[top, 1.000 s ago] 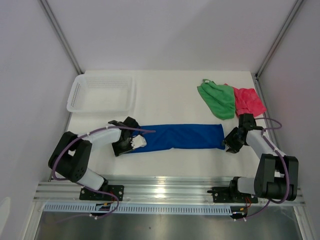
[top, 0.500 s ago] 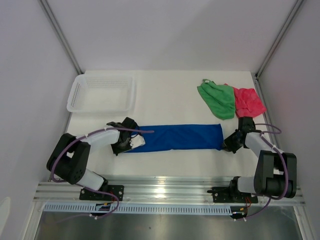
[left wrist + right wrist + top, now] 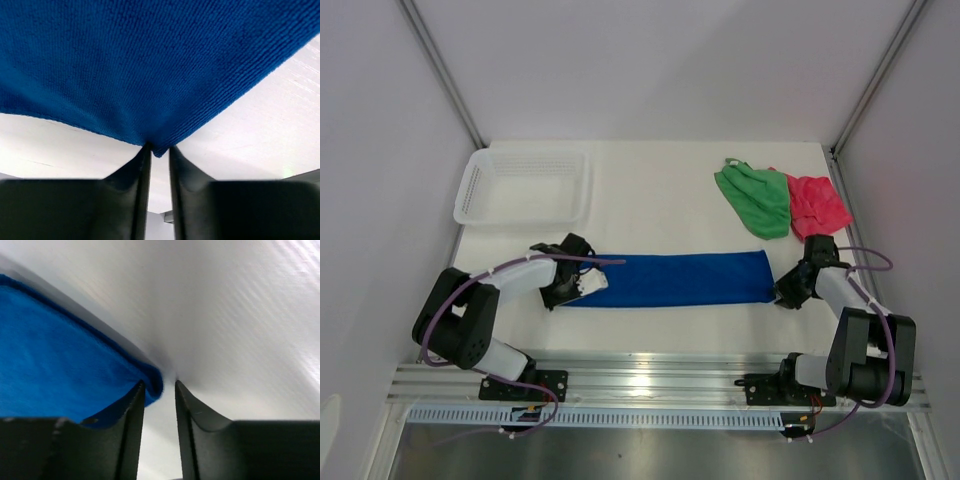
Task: Roll the towels
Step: Fold the towel
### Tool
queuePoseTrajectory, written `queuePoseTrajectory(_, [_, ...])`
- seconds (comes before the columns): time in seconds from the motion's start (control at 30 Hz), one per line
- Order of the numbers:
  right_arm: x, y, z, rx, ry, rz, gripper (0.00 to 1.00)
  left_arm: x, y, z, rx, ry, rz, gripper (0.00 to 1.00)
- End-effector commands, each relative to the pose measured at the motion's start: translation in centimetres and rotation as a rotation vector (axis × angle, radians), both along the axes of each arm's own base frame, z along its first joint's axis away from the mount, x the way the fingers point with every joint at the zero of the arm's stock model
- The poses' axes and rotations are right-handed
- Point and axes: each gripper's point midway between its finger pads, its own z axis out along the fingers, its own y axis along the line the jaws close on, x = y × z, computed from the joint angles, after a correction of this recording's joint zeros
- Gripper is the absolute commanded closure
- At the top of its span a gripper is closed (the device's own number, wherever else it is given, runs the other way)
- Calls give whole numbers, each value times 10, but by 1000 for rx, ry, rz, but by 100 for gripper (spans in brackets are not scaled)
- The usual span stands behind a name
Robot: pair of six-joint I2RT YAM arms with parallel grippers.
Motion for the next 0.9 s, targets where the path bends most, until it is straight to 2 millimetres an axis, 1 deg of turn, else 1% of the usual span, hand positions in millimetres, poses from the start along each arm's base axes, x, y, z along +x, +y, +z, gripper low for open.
queuePoseTrajectory(0.0, [-16, -15, 5, -86, 55, 12, 65, -11, -7, -4, -61, 55, 10, 75])
queuePoseTrajectory(0.03, [-14, -17, 13, -95, 49, 13, 64, -9, -9, -1, -69, 54, 10, 69])
queuePoseTrajectory(0.07, [-12, -26, 19, -144, 40, 5, 63, -10, -9, 1, -73, 60, 13, 67])
queuePoseTrajectory(0.1, [-7, -30, 31, -166, 2, 3, 62, -16, -9, 3, -75, 82, 19, 65])
queuePoseTrajectory(0.13, [4, -34, 47, -187, -42, 6, 61, -13, -12, 8, -84, 78, 22, 61])
queuePoseTrajectory(0.2, [17, -38, 66, -223, -115, 49, 55, -18, -12, 17, -90, 98, 31, 59])
queuePoseTrajectory(0.23, [27, -39, 74, -233, -152, 65, 51, -16, -14, 21, -95, 98, 34, 58])
queuePoseTrajectory(0.27, [38, -36, 83, -222, -193, 98, 49, -18, -15, 25, -99, 105, 36, 58])
queuePoseTrajectory(0.3, [42, -36, 80, -227, -183, 151, 49, -16, -16, 31, -105, 103, 38, 57])
queuePoseTrajectory(0.33, [52, -31, 81, -208, -208, 193, 49, -23, -16, 35, -106, 133, 41, 56])
queuePoseTrajectory(0.37, [60, -27, 82, -187, -224, 241, 49, -17, -20, 43, -125, 122, 43, 56])
queuePoseTrajectory(0.4, [63, -19, 79, -153, -223, 308, 50, -19, -20, 47, -132, 129, 50, 56])
queuePoseTrajectory(0.43, [62, -15, 61, -114, -162, 343, 51, -25, -24, 49, -180, 167, 78, 54])
queuePoseTrajectory(0.47, [65, -13, 56, -96, -146, 366, 52, -14, -29, 59, -218, 139, 113, 53])
queuePoseTrajectory(0.5, [63, -8, 48, -65, -130, 406, 53, -11, -25, 61, -240, 147, 170, 53])
queuePoseTrajectory(0.53, [62, -5, 37, -40, -101, 423, 54, -10, -26, 62, -265, 157, 208, 53])
queuePoseTrajectory(0.57, [61, -1, 33, -22, -98, 438, 55, 1, -26, 69, -282, 128, 266, 53])
queuePoseTrajectory(0.6, [59, 3, 28, -5, -97, 454, 54, 5, -24, 69, -281, 122, 303, 53])
queuePoseTrajectory(0.63, [61, 8, 26, 11, -113, 475, 54, 12, -17, 65, -264, 113, 343, 53])
queuePoseTrajectory(0.73, [58, 15, 17, 25, -112, 503, 53, 15, -11, 55, -233, 131, 408, 53])
queuePoseTrajectory(0.87, [47, 13, -3, 11, -37, 492, 54, 18, -8, 41, -191, 139, 449, 54])
